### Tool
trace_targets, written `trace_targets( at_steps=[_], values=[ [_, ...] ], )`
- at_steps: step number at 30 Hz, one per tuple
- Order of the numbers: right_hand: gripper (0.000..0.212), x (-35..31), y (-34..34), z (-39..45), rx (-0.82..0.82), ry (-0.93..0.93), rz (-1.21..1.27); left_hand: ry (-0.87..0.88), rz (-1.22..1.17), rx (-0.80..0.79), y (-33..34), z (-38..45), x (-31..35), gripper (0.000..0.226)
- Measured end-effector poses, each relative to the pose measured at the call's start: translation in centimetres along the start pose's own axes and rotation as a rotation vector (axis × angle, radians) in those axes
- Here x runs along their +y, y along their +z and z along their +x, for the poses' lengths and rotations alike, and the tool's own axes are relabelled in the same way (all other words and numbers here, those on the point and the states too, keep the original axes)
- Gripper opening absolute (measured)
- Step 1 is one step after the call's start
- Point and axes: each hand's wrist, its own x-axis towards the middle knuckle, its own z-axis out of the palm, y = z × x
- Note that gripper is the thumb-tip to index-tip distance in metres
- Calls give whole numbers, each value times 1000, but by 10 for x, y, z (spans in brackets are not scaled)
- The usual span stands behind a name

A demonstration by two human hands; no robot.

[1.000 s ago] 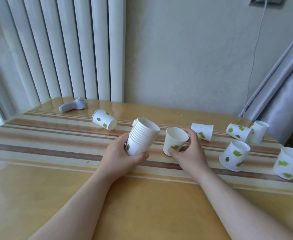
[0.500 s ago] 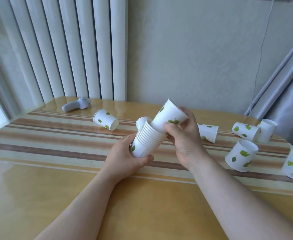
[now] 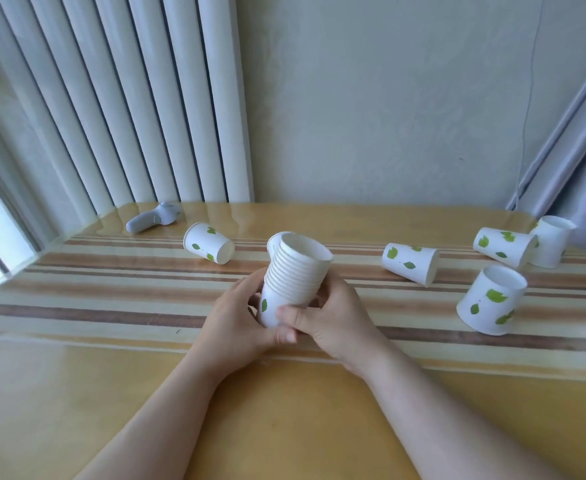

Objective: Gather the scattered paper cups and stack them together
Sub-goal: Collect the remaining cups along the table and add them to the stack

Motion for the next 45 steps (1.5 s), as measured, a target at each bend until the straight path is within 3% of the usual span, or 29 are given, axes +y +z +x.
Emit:
trace_targets(
  at_steps=[2, 5, 8, 11, 15, 17, 19, 22, 24, 27, 29, 31, 33, 36, 40, 45],
  values=[
    [67, -7, -19, 1, 61, -20, 11, -45, -86, 23, -2, -4, 4, 91],
    [66, -13, -56, 4, 146, -40, -23, -206, -159, 105, 0, -4, 9, 45],
    [65, -8, -74, 2, 122, 0, -100, -436, -130, 228, 1, 6, 10, 8],
    [68, 0, -77, 2, 120, 17, -110, -620, -134, 129, -9, 28, 12, 14],
    [75, 4, -77, 6, 94, 12, -75, -781, -112, -3, -10, 79, 28, 47],
    [79, 5, -76, 6, 91, 3, -77, -762, -2, 44, 3, 102, 38, 78],
    [77, 8, -76, 7, 89, 1, -79, -710, 144, 56, 20, 115, 45, 95],
    [64, 12, -78, 10, 92, 17, -85, -660, 262, 4, 36, 120, 41, 108],
    [57, 14, -77, 11, 97, 36, -95, -666, 211, 48, 34, 117, 41, 100],
    [47, 15, -76, 12, 102, 61, -108, -663, -73, 218, 26, 115, 54, 84],
    [47, 16, -77, 13, 100, 67, -114, -593, -429, 326, 15, 118, 71, 85],
    [50, 15, -79, 13, 86, 68, -109, -460, -765, 352, 5, 119, 96, 79],
    [51, 14, -80, 13, 82, 63, -103, -325, -910, 279, 2, 115, 124, 63],
    [53, 14, -79, 13, 86, 59, -105, -205, -808, 100, 13, 101, 145, 57],
    [58, 14, -79, 14, 75, 55, -82, -191, -450, 29, 30, 88, 135, 81],
    [63, 15, -79, 13, 44, 48, -62, -185, -470, -9, 34, 84, 115, 92]
  ],
)
